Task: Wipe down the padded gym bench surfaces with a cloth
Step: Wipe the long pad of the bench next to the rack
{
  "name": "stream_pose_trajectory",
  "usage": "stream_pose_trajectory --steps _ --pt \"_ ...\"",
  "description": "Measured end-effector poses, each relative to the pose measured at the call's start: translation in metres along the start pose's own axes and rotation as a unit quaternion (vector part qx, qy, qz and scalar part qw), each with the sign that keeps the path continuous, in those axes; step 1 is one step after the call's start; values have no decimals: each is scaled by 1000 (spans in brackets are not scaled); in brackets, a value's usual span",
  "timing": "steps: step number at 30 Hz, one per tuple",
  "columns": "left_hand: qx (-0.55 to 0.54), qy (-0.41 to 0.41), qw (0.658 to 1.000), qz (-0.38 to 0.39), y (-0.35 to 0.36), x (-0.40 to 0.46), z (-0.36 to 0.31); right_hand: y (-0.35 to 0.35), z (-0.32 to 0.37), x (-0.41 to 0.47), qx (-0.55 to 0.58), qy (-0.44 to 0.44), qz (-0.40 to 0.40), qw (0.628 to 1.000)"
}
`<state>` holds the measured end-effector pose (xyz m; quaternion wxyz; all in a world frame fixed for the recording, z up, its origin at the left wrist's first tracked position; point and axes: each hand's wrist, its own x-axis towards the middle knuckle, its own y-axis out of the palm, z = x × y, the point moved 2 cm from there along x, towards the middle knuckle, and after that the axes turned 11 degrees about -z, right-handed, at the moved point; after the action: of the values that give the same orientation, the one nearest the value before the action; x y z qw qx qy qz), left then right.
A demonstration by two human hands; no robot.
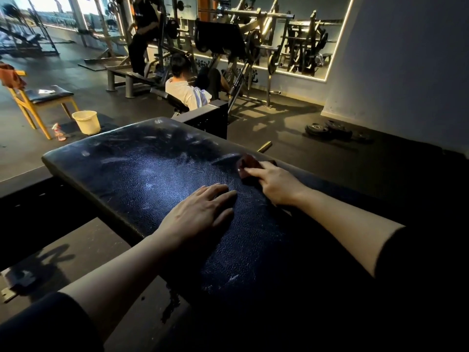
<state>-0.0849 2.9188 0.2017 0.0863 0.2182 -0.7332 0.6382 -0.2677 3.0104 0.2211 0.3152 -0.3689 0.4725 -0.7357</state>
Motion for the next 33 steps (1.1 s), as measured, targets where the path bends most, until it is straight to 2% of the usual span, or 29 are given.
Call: stream_pose_trajectory --steps 4,7,10,14,16,18,22,26,29,33 --pt "-2 -5 1000 -5 -4 0 -6 -4 -21 26 -42 79 3 996" --pt "-2 -12 1000 -4 -5 1 -6 5 -4 52 -20 102 13 994" --pt "-9 -15 1000 0 -3 0 -3 13 11 51 -9 69 0 998" --pt "-13 -17 1000 6 -2 1 -1 7 5 7 21 -32 1 999" --pt "-14 -17 1000 4 -3 0 -2 1 -8 3 23 -21 -6 999" --pt "-17 -16 1000 1 -6 0 -4 0 -14 17 -1 29 -13 1000" --pt "-19 -26 999 -4 -6 1 -5 8 3 36 -15 91 -25 995" --pt "-23 -25 999 -3 -5 0 -4 3 12 5 12 30 -18 999" --pt "-22 -20 1000 2 -4 -3 -3 -13 -6 -31 24 3 -13 1000" --pt "-22 -20 999 -18 -1 -3 -4 -36 -59 -52 -7 125 -39 991"
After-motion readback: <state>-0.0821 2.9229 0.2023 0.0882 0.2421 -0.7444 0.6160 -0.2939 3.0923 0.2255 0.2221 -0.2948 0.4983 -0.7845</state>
